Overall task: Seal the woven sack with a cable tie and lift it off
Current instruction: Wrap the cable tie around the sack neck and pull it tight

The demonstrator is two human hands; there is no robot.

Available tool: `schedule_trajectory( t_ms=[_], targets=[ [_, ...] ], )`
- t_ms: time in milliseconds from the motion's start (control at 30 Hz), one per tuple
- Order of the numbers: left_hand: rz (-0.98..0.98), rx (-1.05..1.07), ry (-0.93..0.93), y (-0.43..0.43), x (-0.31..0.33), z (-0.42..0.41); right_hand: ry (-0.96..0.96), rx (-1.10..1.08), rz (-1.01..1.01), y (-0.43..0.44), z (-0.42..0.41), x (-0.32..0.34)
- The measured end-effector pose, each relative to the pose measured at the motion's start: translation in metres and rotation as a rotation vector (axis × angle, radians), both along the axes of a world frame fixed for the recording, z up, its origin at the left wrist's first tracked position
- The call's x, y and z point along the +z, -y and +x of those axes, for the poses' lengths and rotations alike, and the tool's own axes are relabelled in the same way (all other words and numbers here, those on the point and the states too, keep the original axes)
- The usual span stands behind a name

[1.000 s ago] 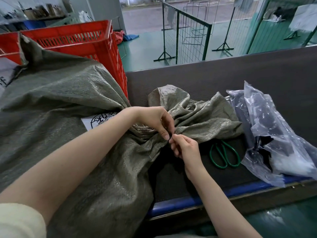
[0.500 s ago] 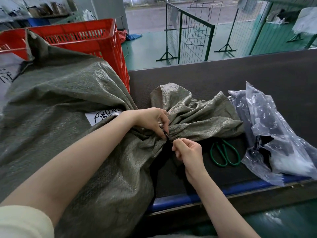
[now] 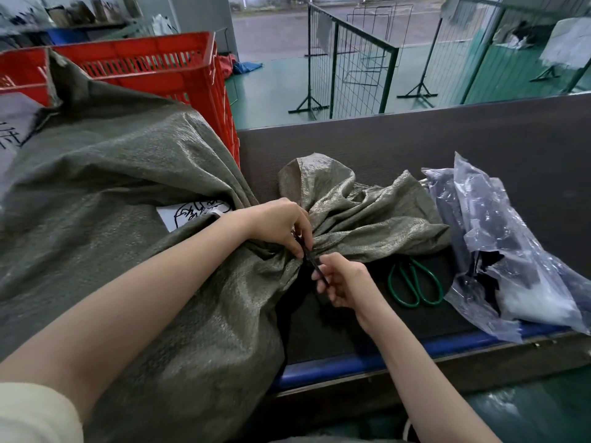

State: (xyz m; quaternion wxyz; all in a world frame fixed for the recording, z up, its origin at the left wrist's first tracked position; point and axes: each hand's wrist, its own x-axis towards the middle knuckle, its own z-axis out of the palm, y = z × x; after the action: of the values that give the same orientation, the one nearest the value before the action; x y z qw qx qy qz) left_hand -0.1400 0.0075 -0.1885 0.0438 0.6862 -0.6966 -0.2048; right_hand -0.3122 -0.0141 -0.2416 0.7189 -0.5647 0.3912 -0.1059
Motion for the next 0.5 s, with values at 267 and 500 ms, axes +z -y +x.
schedule_trajectory(
  t_ms=[267, 500],
  targets=[
    [-0.059, -0.017, 0.072, 0.003, -0.004, 0.000, -0.011, -0.034, -0.116, 0.000, 0.011, 0.009],
    [-0.040, -0.018, 0.181, 0.006, -0.011, 0.011, 0.035, -0.006, -0.105, -0.010, -0.016, 0.016]
  ],
)
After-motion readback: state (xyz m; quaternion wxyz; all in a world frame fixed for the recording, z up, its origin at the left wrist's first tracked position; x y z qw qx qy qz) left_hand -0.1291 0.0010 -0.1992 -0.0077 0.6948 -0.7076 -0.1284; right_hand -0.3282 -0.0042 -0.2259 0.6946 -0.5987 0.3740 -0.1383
